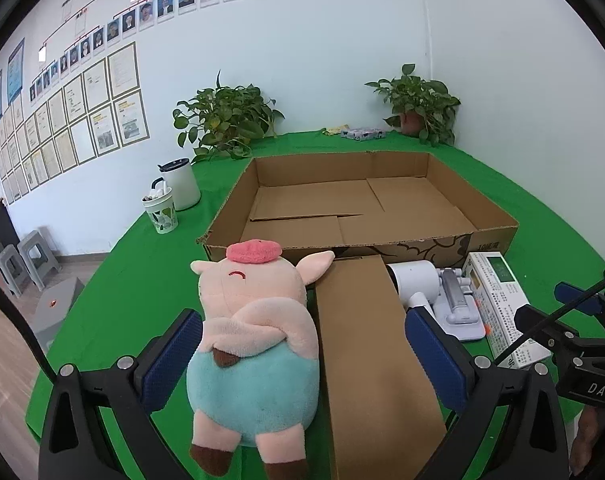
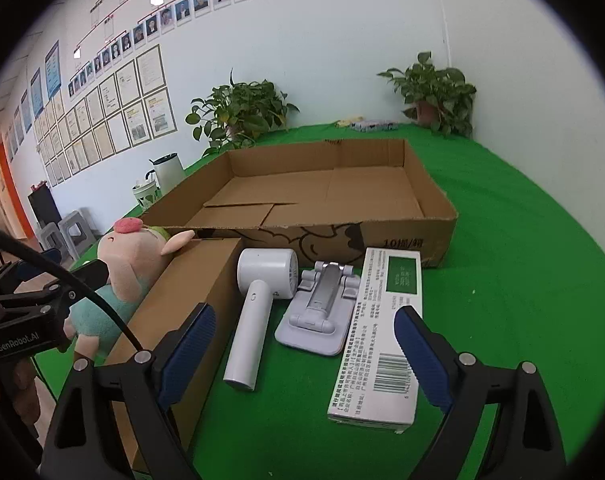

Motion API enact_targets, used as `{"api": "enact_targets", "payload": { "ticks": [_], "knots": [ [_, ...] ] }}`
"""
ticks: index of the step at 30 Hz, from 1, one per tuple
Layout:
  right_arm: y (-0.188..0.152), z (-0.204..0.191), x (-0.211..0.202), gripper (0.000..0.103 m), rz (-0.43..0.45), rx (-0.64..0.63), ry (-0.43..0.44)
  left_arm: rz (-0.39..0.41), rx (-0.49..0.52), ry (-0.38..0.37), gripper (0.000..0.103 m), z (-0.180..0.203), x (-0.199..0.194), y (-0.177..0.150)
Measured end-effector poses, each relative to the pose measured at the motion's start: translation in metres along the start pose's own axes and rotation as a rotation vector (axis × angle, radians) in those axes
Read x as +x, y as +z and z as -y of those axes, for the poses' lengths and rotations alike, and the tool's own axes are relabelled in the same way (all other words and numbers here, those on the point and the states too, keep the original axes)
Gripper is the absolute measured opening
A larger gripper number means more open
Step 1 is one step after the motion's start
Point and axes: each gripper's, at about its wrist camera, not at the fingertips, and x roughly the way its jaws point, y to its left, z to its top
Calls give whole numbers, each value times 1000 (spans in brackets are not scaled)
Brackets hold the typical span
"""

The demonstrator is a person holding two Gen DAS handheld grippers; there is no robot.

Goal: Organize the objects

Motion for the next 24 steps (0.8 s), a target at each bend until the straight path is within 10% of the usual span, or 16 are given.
{"api": "enact_targets", "payload": {
  "ticks": [17,24],
  "knots": [
    [-13,-15,21,103,-206,19,37,-56,-82,-45,102,-37,15,-13],
    [-5,-13,4,103,-154,-64,-8,-54,-101,-25,102,-17,-1,-13]
  ]
}}
